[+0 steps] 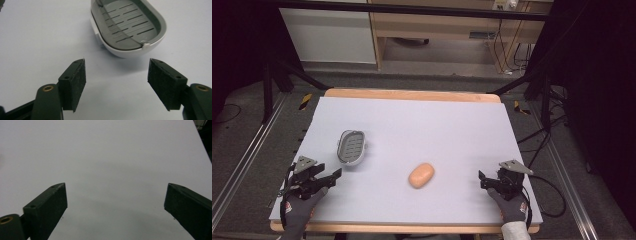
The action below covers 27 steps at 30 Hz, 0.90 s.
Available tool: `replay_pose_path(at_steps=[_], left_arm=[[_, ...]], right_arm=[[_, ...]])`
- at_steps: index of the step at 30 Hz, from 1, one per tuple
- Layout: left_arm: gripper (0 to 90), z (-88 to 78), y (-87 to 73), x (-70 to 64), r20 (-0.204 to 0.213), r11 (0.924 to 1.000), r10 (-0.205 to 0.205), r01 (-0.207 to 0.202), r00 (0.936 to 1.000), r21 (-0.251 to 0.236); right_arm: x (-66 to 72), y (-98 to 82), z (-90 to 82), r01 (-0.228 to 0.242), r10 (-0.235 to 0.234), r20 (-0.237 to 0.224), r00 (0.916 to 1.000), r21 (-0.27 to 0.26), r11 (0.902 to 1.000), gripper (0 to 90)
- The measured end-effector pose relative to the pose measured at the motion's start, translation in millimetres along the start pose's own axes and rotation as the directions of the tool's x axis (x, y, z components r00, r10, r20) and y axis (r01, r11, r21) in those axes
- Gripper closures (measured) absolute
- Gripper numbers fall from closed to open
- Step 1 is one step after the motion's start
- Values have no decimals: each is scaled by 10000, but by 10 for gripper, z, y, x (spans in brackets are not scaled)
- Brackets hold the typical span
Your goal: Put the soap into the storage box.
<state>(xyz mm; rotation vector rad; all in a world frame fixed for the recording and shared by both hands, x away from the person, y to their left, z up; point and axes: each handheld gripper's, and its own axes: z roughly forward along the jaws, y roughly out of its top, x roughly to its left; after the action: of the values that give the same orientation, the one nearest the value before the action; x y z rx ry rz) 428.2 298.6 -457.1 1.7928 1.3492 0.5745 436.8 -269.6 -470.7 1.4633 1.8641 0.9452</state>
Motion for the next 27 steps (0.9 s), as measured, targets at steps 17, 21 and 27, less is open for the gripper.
replay_pose_path(at_steps=[17, 21, 27], left_arm=[[331, 11, 59, -425, 825, 9960, 892, -896, 9926, 10], [325, 22, 71, -530, 1032, 9944, 1049, -1053, 9891, -14], [319, 54, 90, -655, 1271, 9915, 1287, -1301, 9835, 27]], right_arm=[[15, -33, -16, 3, 2, -226, 9997, 234, 9997, 96], [37, -32, -19, 93, -85, -289, 9995, 293, 9995, 96], [75, -23, -24, 151, -141, -361, 9992, 253, 9996, 95]])
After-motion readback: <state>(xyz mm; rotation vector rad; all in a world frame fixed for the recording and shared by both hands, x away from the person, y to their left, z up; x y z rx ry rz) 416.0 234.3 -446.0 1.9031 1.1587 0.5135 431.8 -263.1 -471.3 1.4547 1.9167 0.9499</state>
